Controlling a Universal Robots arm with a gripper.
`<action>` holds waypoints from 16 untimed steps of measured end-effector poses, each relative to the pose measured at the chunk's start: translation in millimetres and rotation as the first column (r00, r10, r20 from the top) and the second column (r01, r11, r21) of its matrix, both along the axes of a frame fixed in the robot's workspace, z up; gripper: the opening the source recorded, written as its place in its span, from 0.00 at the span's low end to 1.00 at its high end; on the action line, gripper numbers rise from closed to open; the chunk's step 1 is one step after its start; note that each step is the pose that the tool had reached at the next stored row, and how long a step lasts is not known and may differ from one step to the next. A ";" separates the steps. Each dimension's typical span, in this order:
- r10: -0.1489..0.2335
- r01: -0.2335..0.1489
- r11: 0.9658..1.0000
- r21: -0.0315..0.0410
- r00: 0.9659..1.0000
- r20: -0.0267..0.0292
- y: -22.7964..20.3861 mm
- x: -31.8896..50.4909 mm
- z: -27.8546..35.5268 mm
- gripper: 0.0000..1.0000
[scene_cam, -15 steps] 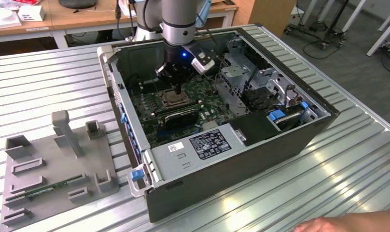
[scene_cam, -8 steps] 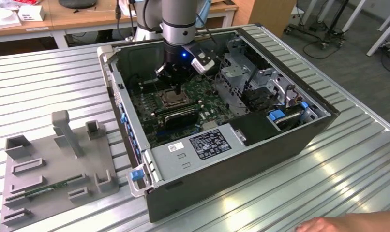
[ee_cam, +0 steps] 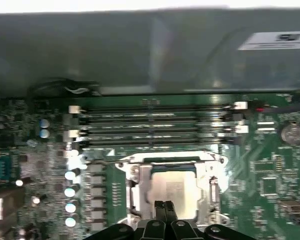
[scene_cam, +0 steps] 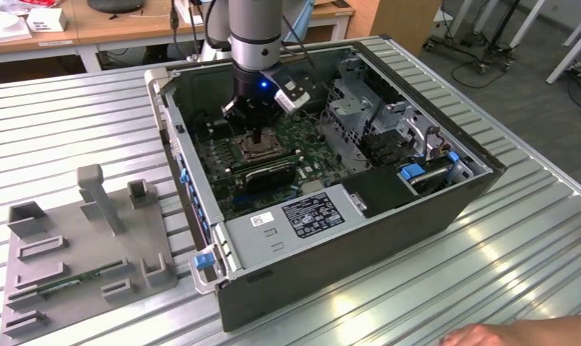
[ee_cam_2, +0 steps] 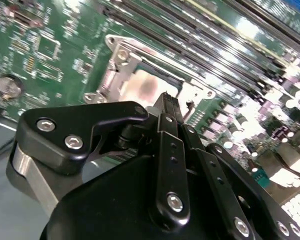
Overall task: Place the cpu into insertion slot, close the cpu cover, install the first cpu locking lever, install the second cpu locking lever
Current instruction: 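Close the cpu cover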
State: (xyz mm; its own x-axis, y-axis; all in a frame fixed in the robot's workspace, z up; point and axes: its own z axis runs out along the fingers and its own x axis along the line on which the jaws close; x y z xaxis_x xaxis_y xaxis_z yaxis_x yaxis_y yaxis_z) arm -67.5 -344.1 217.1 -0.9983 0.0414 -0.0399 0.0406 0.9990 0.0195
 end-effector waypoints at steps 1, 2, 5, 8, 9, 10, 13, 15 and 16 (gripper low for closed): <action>0.000 0.000 1.000 0.000 1.000 0.000 0.1 -2.5 -0.3 0.11; 0.000 0.000 1.000 0.000 1.000 0.000 0.1 -4.4 -0.5 0.11; 0.000 0.000 1.000 0.000 1.000 0.000 0.1 -7.5 -0.8 0.11; 0.000 0.000 1.000 0.000 1.000 0.000 0.1 -7.5 -0.7 0.11; 0.000 0.000 1.000 0.000 1.000 0.000 0.1 -7.6 -0.8 0.11; 0.000 0.000 1.000 0.000 1.000 -0.001 0.0 -7.6 -0.8 0.11; 0.000 0.000 1.000 -0.001 1.000 -0.005 0.0 -7.6 -1.0 0.11; 0.000 0.000 1.000 -0.001 1.000 -0.005 0.0 -7.6 -1.0 0.11; 0.000 0.000 1.000 -0.001 1.000 -0.005 0.1 -7.6 -1.0 0.11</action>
State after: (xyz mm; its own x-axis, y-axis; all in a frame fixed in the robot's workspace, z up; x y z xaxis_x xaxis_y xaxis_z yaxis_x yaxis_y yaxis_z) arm -75.1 -344.0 216.1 -0.9985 0.0415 -0.0346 0.0409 0.9990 0.0182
